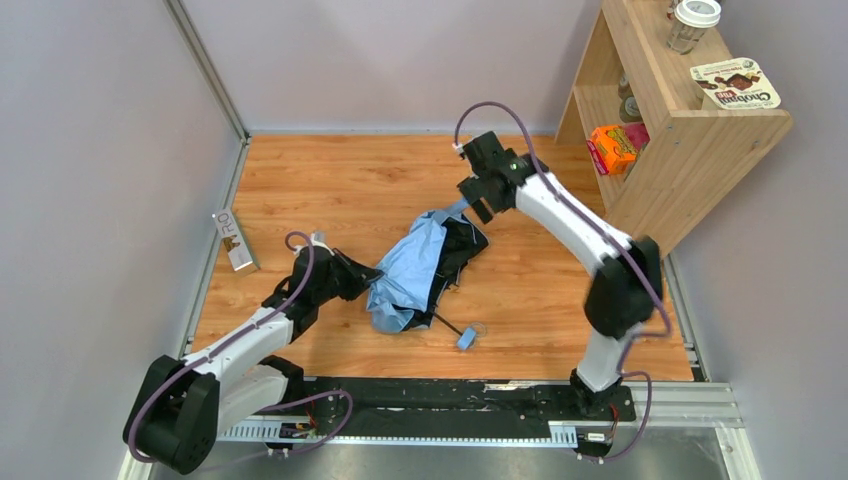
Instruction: Put away the umbrella
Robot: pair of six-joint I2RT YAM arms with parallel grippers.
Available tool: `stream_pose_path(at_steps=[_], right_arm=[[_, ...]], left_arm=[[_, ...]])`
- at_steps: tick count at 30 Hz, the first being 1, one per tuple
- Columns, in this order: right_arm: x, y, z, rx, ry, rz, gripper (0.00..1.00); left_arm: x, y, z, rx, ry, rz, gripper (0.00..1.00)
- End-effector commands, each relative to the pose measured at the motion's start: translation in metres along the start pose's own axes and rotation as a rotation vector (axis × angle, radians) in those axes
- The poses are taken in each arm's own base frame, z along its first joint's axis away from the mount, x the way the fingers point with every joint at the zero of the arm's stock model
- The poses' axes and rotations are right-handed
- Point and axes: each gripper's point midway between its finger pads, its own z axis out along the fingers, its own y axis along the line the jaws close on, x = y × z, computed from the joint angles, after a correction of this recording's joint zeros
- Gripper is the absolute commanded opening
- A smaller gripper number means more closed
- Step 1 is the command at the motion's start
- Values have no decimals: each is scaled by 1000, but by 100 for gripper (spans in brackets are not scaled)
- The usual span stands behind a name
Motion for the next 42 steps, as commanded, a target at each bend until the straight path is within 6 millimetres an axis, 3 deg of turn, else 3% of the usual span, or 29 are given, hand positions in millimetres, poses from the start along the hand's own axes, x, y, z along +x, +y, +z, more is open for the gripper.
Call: stream_pose_path(at_steps=[1, 3, 4, 7, 11, 14, 21, 25, 29, 32, 36, 39, 42], right_arm=[[-49, 125, -140, -389, -576, -62, 96], [-35, 176, -152, -509, -681, -128, 98], [-37, 191, -162, -545, -727, -132, 98], [-39, 221, -167, -587, -726, -173, 98], [-32, 257, -143, -598, -649, -268, 96], [-22, 267, -122, -569, -581, -339, 96], [6, 293, -102, -628, -539, -408, 100], [0, 284, -119, -610, -554, -352, 100], [-11, 262, -155, -580, -599, -303, 100], [-6, 268, -169, -639, -628, -304, 99], [9, 284, -152, -653, -590, -337, 98], [15, 296, -126, -622, -557, -374, 98], [16, 296, -93, -513, -519, -401, 98]], left_arm=[[-10, -23, -2, 45, -25, -30, 0], [-9, -26, -1, 45, -14, -28, 0], [-9, -25, 0, 40, -12, -35, 0], [-7, -25, 3, 48, -3, -54, 0], [-6, -28, 3, 66, 5, -62, 0], [-6, -30, 1, 73, 5, -70, 0], [-7, -35, 3, 79, 12, -85, 0], [-6, -37, 6, 90, 19, -75, 0], [-7, -34, 6, 95, 9, -61, 0], [-6, -37, 6, 121, 6, -53, 0], [-7, -41, 5, 132, 6, -63, 0], [-8, -43, 4, 128, 9, -84, 0], [-5, -44, 3, 115, 27, -107, 0]])
